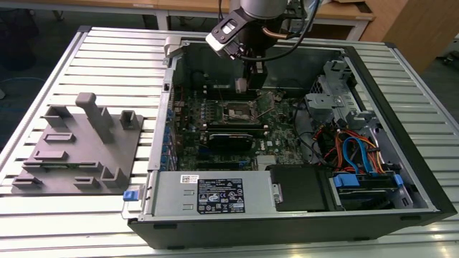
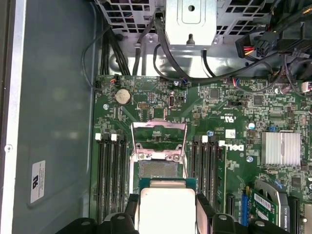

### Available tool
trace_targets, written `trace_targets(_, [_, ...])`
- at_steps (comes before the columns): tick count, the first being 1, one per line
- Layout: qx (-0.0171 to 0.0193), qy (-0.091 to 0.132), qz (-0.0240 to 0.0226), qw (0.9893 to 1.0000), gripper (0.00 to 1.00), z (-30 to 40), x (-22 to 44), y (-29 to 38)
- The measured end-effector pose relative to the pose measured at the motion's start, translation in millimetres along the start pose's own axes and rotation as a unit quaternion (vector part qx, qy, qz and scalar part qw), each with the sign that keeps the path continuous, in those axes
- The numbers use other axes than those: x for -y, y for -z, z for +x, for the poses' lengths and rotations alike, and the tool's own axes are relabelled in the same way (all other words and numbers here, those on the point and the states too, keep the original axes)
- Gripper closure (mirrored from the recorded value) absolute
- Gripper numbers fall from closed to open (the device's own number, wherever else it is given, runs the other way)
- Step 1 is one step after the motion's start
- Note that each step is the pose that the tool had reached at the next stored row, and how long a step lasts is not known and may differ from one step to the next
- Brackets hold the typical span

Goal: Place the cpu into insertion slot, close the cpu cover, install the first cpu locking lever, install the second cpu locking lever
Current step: 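Place the cpu into insertion slot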

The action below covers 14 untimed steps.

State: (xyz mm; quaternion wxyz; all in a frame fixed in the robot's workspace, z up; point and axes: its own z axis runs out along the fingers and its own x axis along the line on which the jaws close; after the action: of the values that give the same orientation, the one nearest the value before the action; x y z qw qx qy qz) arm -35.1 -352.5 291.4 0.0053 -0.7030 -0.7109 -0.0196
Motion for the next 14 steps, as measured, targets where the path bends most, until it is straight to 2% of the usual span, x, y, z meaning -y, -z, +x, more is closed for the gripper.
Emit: trace_targets(14, [0.0001,-0.003,-0.0001,1.0000,0.46,-0.1,1.1,-2.8])
